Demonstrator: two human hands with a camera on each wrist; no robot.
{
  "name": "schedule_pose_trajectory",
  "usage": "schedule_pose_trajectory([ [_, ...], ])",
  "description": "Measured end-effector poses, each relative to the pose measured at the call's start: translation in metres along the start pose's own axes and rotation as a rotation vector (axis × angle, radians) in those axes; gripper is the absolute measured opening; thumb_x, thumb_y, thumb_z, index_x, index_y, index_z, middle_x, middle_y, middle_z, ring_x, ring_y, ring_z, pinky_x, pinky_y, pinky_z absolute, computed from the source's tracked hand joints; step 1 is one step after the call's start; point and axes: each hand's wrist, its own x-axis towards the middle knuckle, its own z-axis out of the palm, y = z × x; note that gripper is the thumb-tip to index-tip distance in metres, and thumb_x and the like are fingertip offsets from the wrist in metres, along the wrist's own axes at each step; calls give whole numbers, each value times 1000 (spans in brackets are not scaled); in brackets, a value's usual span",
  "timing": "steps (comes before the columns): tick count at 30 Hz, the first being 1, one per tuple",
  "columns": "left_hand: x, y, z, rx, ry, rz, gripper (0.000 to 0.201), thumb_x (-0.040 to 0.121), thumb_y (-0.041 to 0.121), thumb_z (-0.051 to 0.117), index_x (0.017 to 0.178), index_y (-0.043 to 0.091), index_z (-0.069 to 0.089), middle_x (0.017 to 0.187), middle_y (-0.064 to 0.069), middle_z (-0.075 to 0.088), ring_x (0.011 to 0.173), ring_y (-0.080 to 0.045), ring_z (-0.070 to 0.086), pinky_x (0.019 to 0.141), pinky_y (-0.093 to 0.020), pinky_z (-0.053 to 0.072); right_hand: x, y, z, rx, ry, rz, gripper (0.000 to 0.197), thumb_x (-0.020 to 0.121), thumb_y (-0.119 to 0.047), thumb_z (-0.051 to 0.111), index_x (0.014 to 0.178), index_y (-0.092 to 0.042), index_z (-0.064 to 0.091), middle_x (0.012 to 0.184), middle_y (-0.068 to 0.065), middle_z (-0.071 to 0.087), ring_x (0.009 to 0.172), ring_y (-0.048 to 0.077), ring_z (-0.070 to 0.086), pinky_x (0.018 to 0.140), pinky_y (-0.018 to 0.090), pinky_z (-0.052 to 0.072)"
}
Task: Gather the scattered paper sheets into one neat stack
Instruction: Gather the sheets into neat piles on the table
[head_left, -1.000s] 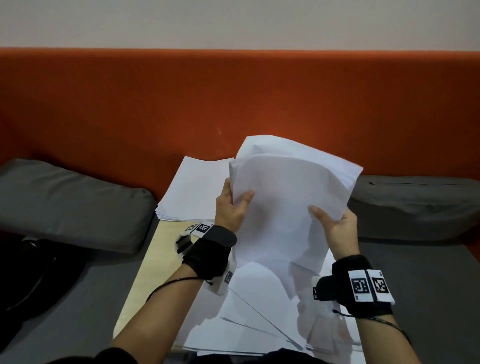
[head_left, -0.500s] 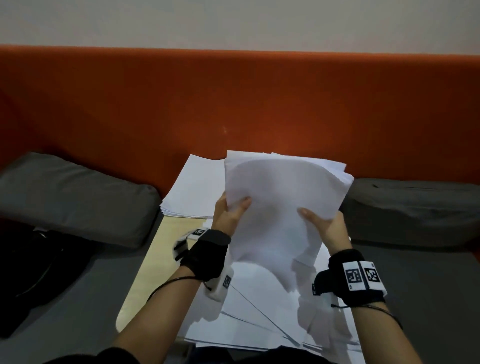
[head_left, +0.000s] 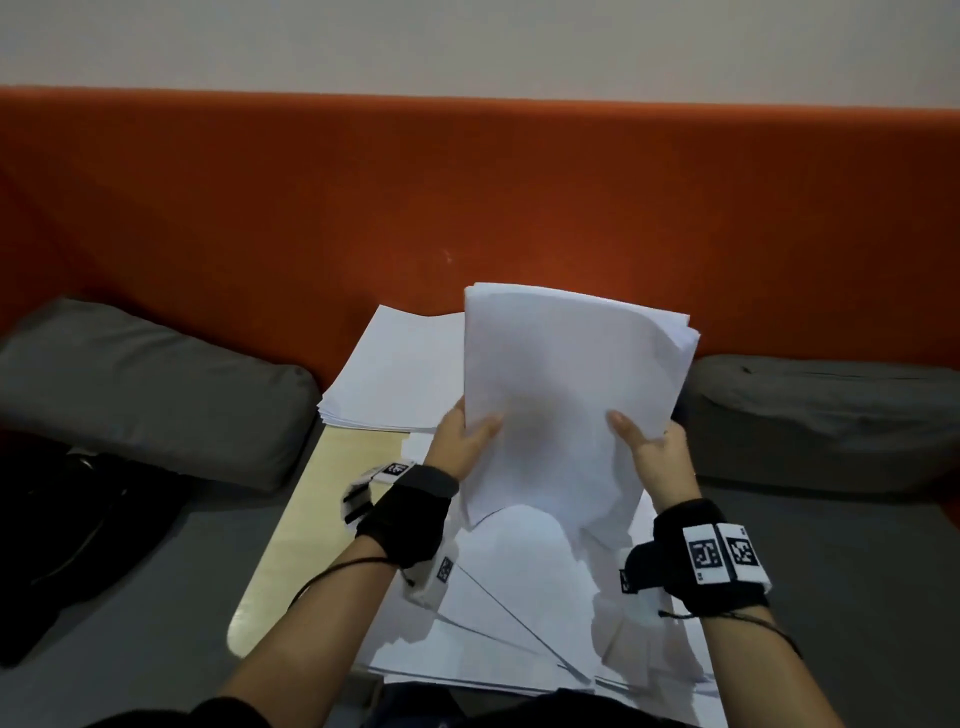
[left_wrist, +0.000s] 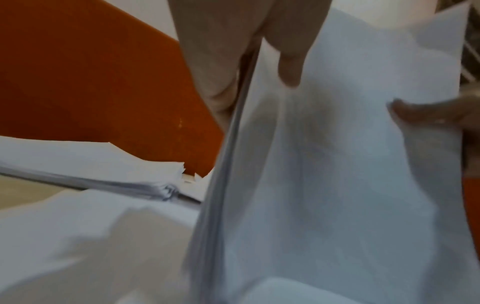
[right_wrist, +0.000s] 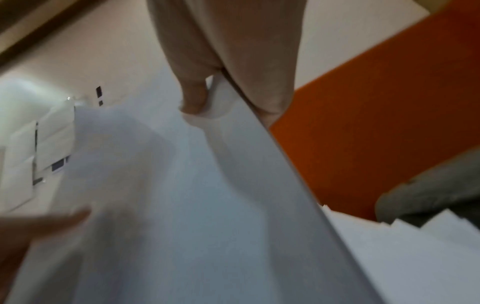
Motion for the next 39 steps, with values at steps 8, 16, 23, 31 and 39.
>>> schedule_pose_trajectory([
  [8, -7, -58, 1, 643, -311, -471, 53, 93, 26, 53, 139, 3, 36, 142, -14, 43, 130, -26, 44, 103, -28, 35, 16, 66, -39, -402, 192, 311, 39, 87, -8, 57, 124, 4, 53, 122, 23, 59, 113, 38, 55, 95, 40, 43],
  [16, -14, -62, 14, 691, -319, -470, 55, 86, 19, 62, 134, 5, 38, 139, -13, 45, 126, -26, 46, 99, -28, 39, -9, 98, -14, -827, 114, 588, 33, 91, -23, 48, 122, -12, 54, 130, 22, 38, 121, 38, 34, 101, 40, 32],
  [23, -17, -61, 15, 678, -342, -412, 62, 88, 15, 59, 142, 7, 30, 143, -15, 40, 131, -28, 41, 106, -31, 36, -7, 101, -11, -825, 51, 573, 37, 90, -18, 47, 125, -9, 52, 124, 23, 49, 115, 37, 35, 89, 37, 37],
  [31, -18, -59, 15, 720, -374, -411, 65, 91, 19, 57, 145, 7, 22, 145, -17, 36, 134, -29, 37, 105, -31, 35, -10, 94, -12, -798, 76, 631, 34, 90, -20, 48, 123, -10, 54, 121, 21, 48, 120, 37, 31, 92, 39, 36],
  [39, -19, -60, 15, 762, -410, -417, 68, 91, 23, 57, 146, 8, 20, 145, -17, 34, 133, -29, 37, 104, -29, 35, -16, 92, -20, -804, 83, 613, 39, 90, -26, 50, 125, -11, 52, 128, 21, 46, 120, 38, 36, 97, 41, 34],
])
